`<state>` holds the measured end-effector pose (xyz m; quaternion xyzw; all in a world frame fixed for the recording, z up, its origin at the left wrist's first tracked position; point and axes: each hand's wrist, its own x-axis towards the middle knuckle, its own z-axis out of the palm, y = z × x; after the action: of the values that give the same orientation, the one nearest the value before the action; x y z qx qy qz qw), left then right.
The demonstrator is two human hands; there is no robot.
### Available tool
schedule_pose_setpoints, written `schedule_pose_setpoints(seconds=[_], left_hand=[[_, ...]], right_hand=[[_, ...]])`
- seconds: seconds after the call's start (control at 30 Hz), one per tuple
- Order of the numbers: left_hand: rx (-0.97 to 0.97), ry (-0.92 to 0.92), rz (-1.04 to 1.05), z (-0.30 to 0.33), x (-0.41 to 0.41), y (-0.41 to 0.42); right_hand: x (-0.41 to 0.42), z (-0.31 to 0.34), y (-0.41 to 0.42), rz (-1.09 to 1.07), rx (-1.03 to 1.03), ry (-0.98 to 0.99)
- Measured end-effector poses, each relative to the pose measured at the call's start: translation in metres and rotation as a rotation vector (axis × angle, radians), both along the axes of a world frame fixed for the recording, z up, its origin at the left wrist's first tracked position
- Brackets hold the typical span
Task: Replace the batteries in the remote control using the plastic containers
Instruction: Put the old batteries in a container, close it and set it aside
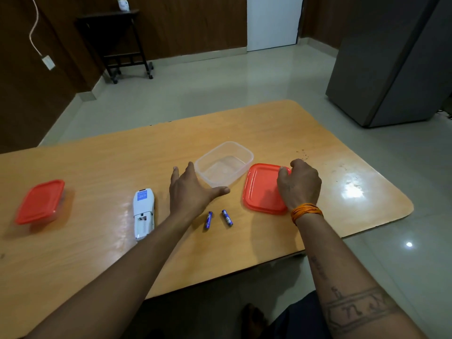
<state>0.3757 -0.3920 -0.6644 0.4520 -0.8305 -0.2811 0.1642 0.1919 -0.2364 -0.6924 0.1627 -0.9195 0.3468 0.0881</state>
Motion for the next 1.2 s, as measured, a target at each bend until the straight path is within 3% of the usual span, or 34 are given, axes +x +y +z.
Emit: schedule_pose_setpoints(seconds=[0.17,0.3,0.47,0.6,0.7,0.9,1.1,1.2], left_hand=[[-0.147,0.074,-0.017,-0.002,0.025,0.009],[-0.211,0.065,-0.078,-0.008,0.043,0.019],[-0.256,-0.103,-0.145,-0.018,0.056,0.036],[-0.252,-0.18,-0.145,-0.027,0.056,0.039],[-0.241,-0.204,-0.141,-0.028,0.055,0.037],[-0.181,-0.104,-0.134,-0.036,0.055,0.034],[-0.123,0.124,-0.039,-0.019,0.041,0.017],[-0.144,0.138,-0.007,-0.001,0.016,0.0]], right_hand=[[0.025,0.011,-0.011,0.107,-0.011,0.139],[0.054,0.015,-0.021,0.297,-0.076,0.006],[0.092,0.011,-0.032,0.568,0.193,-0.174],[0.103,0.01,-0.036,0.587,0.399,-0.2],[0.105,0.006,-0.038,0.577,0.42,-0.199],[0.107,0.003,-0.042,0.559,0.367,-0.16],[0.093,0.027,-0.05,0.366,-0.045,-0.09],[0.075,0.04,-0.065,0.308,-0.075,-0.034]])
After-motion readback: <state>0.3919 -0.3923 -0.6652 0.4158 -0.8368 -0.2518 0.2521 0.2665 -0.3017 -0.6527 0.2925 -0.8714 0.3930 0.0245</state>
